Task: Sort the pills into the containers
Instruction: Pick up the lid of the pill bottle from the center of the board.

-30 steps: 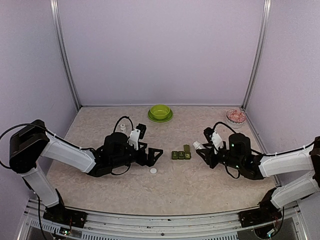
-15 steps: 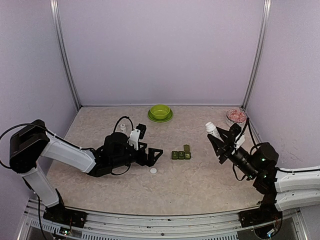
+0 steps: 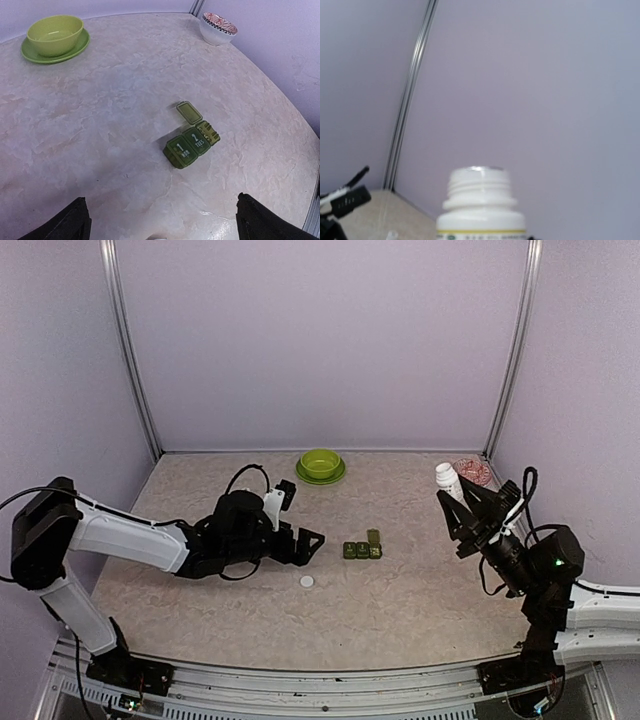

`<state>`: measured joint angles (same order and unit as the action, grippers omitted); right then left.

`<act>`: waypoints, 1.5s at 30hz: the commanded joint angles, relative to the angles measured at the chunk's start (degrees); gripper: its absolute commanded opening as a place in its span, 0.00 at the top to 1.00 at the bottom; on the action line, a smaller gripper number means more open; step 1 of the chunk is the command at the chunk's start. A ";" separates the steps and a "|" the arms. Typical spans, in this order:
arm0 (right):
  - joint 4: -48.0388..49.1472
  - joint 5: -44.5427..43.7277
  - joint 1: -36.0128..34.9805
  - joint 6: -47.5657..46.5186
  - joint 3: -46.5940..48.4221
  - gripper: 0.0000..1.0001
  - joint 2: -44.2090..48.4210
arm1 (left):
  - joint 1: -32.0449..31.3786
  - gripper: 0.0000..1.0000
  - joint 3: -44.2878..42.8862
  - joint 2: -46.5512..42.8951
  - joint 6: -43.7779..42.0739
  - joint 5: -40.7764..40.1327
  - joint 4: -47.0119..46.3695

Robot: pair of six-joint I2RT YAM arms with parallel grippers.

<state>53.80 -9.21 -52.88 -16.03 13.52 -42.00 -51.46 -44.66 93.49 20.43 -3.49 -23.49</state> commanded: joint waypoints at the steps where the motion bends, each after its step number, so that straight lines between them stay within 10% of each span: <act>1: -2.94 0.29 -0.59 0.17 0.08 0.64 2.18 | -1.04 0.01 -1.23 -1.86 3.27 -0.81 12.52; 28: -8.08 -0.72 -0.59 2.15 -2.18 0.64 4.24 | -9.60 0.12 -8.32 9.16 4.68 -10.09 26.74; 45: -7.75 -1.16 -0.60 2.32 -2.36 0.62 2.77 | -9.60 0.46 -11.36 15.18 3.44 -12.13 26.06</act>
<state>45.67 -9.54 -53.08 -14.06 12.03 -38.92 -60.84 -54.94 106.67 24.60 -15.55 2.09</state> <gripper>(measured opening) 0.373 0.574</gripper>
